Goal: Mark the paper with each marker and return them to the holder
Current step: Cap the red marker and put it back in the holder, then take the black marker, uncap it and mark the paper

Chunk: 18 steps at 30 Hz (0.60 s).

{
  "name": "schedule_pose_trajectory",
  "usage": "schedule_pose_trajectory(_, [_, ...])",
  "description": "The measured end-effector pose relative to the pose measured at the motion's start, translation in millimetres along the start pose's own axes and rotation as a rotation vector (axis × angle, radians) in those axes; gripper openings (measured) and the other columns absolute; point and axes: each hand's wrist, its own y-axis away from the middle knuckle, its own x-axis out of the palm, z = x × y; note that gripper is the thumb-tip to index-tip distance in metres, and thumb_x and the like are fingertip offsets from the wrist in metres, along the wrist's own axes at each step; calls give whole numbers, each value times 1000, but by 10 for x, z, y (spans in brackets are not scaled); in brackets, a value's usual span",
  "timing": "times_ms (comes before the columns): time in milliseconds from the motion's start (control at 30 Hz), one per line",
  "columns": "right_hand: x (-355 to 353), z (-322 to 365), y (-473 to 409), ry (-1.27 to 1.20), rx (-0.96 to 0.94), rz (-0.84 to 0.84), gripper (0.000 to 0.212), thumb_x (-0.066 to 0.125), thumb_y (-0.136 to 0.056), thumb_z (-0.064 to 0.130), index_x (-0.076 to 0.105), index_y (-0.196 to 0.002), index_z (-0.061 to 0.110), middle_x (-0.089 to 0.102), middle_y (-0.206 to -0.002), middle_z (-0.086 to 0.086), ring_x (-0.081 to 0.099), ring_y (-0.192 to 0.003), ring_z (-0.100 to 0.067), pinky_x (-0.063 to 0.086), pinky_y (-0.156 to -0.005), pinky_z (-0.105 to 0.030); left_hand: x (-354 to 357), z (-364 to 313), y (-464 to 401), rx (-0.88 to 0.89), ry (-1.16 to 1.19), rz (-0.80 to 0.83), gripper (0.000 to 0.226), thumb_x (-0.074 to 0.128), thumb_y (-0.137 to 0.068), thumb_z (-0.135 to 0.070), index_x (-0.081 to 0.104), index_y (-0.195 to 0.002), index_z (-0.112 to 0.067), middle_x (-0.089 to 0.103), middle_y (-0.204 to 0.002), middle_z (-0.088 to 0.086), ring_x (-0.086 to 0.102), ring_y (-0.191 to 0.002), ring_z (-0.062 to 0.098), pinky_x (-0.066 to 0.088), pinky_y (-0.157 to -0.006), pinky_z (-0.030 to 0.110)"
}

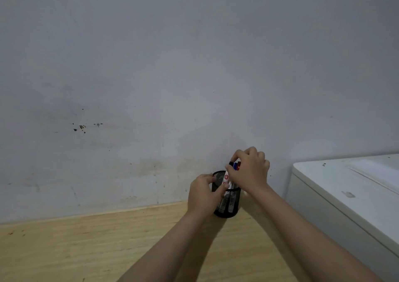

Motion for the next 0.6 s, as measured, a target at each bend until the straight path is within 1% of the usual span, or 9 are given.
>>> schedule_pose_trajectory(67, [-75, 15, 35, -79, -55, 3, 15, 70, -70, 37, 65, -77, 25, 54, -87, 11, 45, -95, -17, 32, -84, -35, -12, -3, 30, 50, -11, -9, 36, 65, -81, -40, 68, -102, -12, 68, -107, 5, 59, -103, 17, 39, -81, 21])
schedule_pose_trajectory(133, [-187, 40, 86, -297, -78, 77, 10, 75, -67, 27, 67, -71, 22, 62, -73, 15, 57, -84, -15, 43, -80, -34, -27, -9, 53, 46, 5, -52, 31, 62, -84, -37, 66, -104, -13, 64, -105, 2, 55, -102, 14, 38, -83, 22])
schedule_pose_trajectory(200, [-333, 93, 178, -525, -93, 100, 13, 79, -66, 15, 71, -76, 18, 68, -74, 10, 63, -73, -8, 48, -71, -21, -74, -60, 102, -19, 71, -94, 24, 59, -86, -35, 66, -93, -13, 66, -96, 1, 58, -93, 15, 43, -79, 26])
schedule_pose_trajectory(233, [-416, 132, 246, -598, -110, 74, 17, 79, -66, 11, 72, -80, 18, 70, -77, 8, 63, -72, -6, 45, -68, -12, -120, -125, 141, -71, 120, -92, 25, 57, -86, -34, 67, -85, -11, 68, -87, 3, 61, -85, 19, 46, -74, 30])
schedule_pose_trajectory(267, [-497, 175, 327, -655, -125, 41, 21, 79, -66, 9, 72, -83, 19, 72, -79, 8, 64, -72, -6, 43, -66, -8, -169, -184, 171, -136, 197, -71, 31, 56, -87, -35, 67, -78, -7, 70, -79, 7, 64, -78, 23, 49, -69, 36])
schedule_pose_trajectory(333, [-669, 266, 542, -751, -155, -1, 24, 79, -66, 5, 73, -82, 22, 72, -77, 11, 66, -74, -6, 46, -66, -9, -313, -352, 247, -312, 440, 26, 40, 53, -90, -35, 68, -76, 0, 71, -72, 15, 67, -70, 29, 55, -69, 39])
schedule_pose_trajectory(433, [-887, 391, 948, -829, -239, 12, 28, 77, -66, -3, 73, -79, 21, 71, -84, 11, 68, -75, -7, 51, -69, -14, -562, -542, 404, -531, 751, 225, 32, 59, -88, -32, 70, -82, -2, 68, -68, 9, 63, -57, 18, 57, -57, 27])
schedule_pose_trajectory(500, [-992, 435, 1190, -838, -311, 33, 30, 77, -65, -5, 73, -82, 19, 71, -87, 8, 69, -79, -9, 55, -73, -20, -723, -624, 526, -587, 890, 271, 21, 64, -84, -26, 70, -80, -5, 66, -70, 8, 60, -56, 15, 56, -53, 24])
schedule_pose_trajectory(600, [-1116, 457, 1437, -883, -354, 126, 28, 77, -67, 3, 72, -88, 21, 68, -90, 5, 68, -85, -11, 57, -75, -24, -935, -690, 727, -574, 941, 240, 16, 63, -84, -17, 67, -72, -7, 64, -55, 3, 58, -52, 16, 51, -43, 19])
